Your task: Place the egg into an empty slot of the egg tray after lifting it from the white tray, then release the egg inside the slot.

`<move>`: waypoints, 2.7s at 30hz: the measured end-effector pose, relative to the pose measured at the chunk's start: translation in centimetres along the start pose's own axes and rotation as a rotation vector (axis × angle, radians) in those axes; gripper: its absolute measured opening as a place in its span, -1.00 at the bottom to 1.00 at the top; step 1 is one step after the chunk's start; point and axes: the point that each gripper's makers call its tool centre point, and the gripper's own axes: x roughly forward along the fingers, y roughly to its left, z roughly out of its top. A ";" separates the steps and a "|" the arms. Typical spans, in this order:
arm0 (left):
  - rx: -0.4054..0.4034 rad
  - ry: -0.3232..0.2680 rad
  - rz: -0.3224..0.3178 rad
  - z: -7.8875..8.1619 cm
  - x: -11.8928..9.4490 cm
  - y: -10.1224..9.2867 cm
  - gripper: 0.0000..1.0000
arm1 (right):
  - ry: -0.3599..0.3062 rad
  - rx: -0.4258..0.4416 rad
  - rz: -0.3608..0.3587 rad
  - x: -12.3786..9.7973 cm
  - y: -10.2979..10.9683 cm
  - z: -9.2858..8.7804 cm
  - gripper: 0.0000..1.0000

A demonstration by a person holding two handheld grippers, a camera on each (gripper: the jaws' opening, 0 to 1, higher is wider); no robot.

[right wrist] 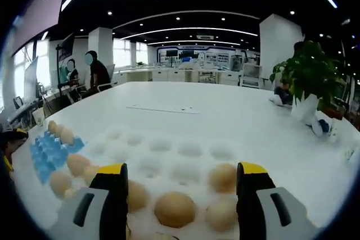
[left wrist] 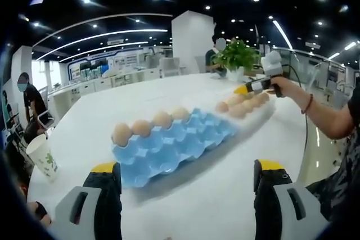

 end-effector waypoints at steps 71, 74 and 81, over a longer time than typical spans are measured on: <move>-0.003 -0.004 0.016 -0.1 -0.5 0.6 1.00 | -0.029 0.066 -0.105 0.7 -4.7 -0.2 -0.46; 0.000 -0.004 0.013 -0.2 -0.4 0.5 1.00 | -0.029 0.067 -0.105 0.6 -4.6 0.0 -0.46; -0.004 -0.007 0.014 -0.2 -0.6 0.5 1.00 | -0.033 0.067 -0.095 0.3 -4.3 0.3 -0.46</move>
